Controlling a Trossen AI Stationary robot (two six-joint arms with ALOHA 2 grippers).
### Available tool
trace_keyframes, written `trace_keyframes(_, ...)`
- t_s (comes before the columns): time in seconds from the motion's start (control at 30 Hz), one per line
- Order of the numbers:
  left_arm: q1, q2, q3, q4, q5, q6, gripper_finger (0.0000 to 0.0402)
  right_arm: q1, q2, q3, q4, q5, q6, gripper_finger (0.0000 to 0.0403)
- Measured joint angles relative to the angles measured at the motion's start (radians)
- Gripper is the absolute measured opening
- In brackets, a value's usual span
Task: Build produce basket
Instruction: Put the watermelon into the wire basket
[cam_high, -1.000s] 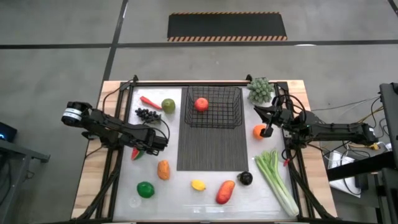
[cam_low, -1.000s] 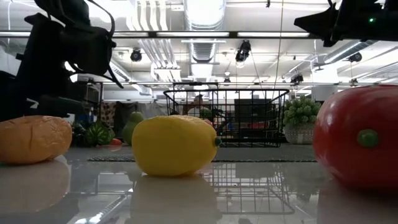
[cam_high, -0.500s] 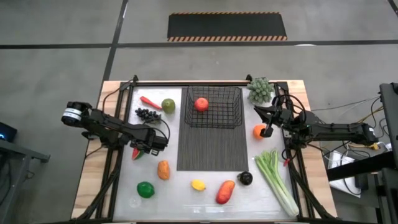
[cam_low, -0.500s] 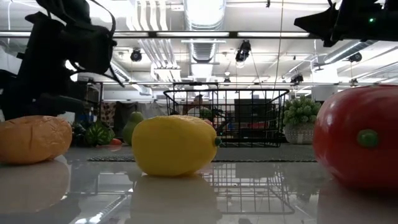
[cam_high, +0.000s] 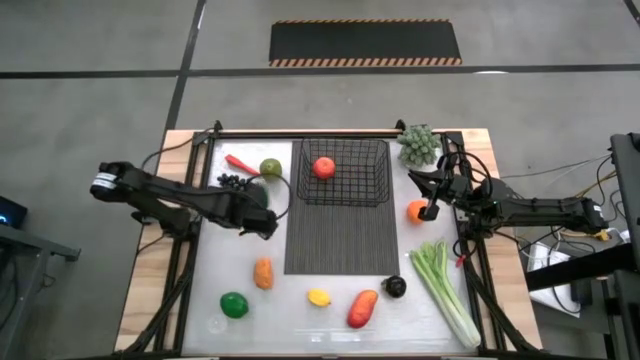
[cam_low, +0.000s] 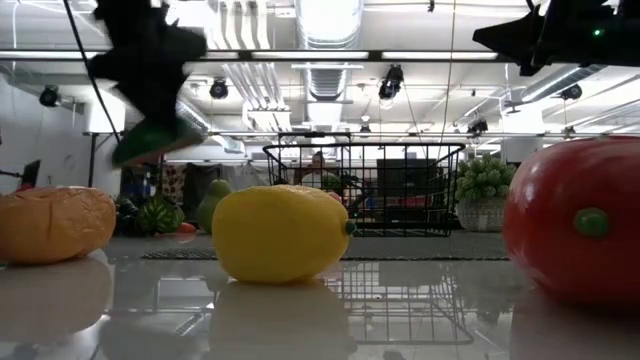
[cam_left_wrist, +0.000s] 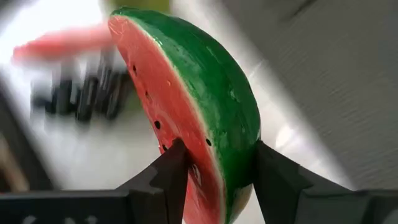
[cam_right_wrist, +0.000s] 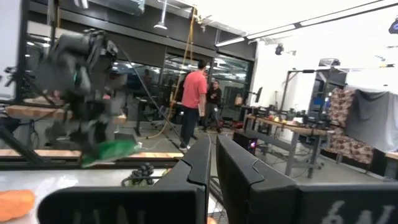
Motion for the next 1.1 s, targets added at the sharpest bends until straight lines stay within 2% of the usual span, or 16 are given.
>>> trace_keyframes(0.1, -0.022, -0.030, 0.060, 0.111, -0.087, 0.187, 0.0130, 0.002, 0.013, 0.000, -0.003, -0.034, 0.006, 0.0021)
trace_keyframes(0.27, -0.049, -0.079, 0.078, 0.450, -0.104, 0.575, 0.0130, 0.002, 0.045, 0.000, 0.001, -0.061, 0.111, 0.0060)
trace_keyframes(0.4, -0.060, -0.094, 0.064, 0.735, -0.009, 0.883, 0.0130, 0.002, 0.076, 0.000, 0.051, -0.190, 0.198, 0.0116)
trace_keyframes(0.53, -0.059, -0.076, 0.064, 0.934, 0.140, 1.069, 0.0130, 0.004, 0.123, 0.000, 0.170, -0.308, 0.265, 0.0172)
trace_keyframes(0.7, -0.058, -0.022, 0.064, 1.082, 0.214, 1.207, 0.0130, 0.004, 0.209, 0.037, 0.270, -0.350, 0.268, 0.0222)
trace_keyframes(0.9, -0.050, 0.066, 0.063, 1.183, 0.217, 1.237, 0.0131, 0.004, 0.334, 0.146, 0.272, -0.387, 0.238, 0.0256)
trace_keyframes(1.1, -0.029, 0.152, 0.063, 1.273, 0.219, 1.237, 0.0131, 0.004, 0.464, 0.259, 0.277, -0.561, 0.234, 0.0271)
